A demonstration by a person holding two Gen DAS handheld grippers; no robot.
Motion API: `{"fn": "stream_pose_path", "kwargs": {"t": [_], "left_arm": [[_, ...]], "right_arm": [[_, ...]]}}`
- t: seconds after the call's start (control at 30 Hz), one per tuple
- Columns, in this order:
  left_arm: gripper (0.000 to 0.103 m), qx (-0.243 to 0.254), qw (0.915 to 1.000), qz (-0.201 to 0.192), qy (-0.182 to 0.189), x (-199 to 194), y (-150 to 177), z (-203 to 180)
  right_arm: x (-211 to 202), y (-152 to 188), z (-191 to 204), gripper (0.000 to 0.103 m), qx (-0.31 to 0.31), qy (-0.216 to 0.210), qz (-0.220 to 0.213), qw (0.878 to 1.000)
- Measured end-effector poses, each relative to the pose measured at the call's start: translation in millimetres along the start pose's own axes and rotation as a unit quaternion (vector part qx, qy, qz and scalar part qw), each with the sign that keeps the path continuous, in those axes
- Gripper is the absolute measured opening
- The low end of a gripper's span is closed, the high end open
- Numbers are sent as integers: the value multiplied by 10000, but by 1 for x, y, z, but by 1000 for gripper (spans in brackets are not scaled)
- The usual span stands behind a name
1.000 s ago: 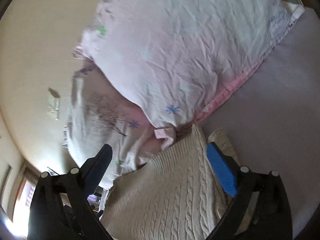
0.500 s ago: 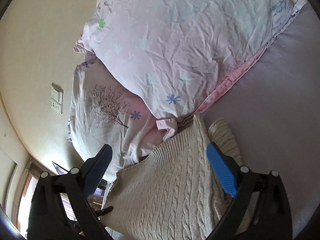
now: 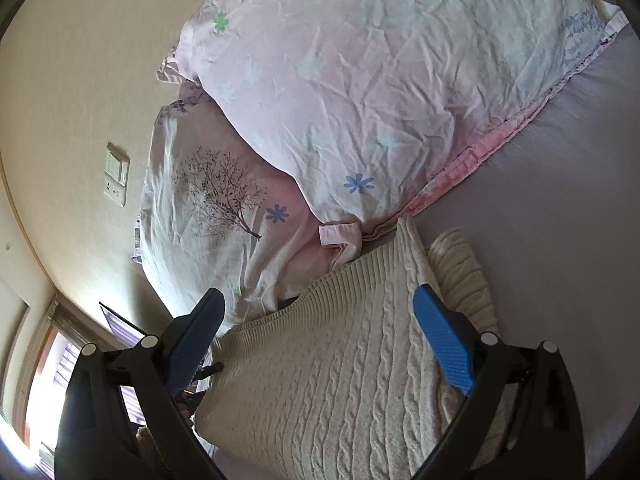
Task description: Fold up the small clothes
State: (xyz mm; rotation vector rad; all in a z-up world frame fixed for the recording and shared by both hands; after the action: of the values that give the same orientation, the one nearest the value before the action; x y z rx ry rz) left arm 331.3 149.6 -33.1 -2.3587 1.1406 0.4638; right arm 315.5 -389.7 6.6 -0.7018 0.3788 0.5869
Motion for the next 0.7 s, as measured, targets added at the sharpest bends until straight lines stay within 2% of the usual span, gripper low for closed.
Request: {"fn": "stream_pose_path", "kwargs": {"t": [0.2,0.3,0.33,0.37,0.47,0.5,0.53,0.63,0.7], "left_arm": [[40,195,9991,351,168,-18,33,1],[30,104,9977,574,356,-20,54,2],[22,-17,9971,623,442,-19,58,5],[21,-198,9961,639,582,-18,60,8],[17,-788,9864,398,1384,-15,59,4],[17,-1021,9769,260,1861,-19,58,-2],[16,-1067,9716,199,2103,-21,58,-11],[16,-767,9585,146,2741,-23,65,-65],[16,-504,9476,311,3141,-11,78,-114]], "right_arm": [[4,2,3,97,-80,-21,88,9999],[4,2,4,97,-84,-4,62,9999],[4,1,4,97,-69,-10,68,10000],[4,1,4,97,-50,-11,65,10000],[3,0,3,97,-9,-11,30,10000],[1,-1,3,97,13,-29,-4,10000],[-2,-2,2,97,43,-62,-48,10000],[-11,-9,1,97,141,-194,-173,9996],[-18,-14,0,97,199,-258,-267,9991]]}}
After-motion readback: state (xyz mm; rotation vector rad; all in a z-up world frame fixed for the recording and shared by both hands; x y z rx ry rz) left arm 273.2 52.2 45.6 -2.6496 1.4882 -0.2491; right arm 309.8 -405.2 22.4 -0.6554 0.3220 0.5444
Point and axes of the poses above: each gripper's, at about its wrist camera, not at the fingertips, and x roughly the way its jaws point, z to its left, y to its underside, the point moved 7 cm from there along x, roughly the way its jaws point, and after that the axes turned 14 degrees about y, right-handed, at the moved point
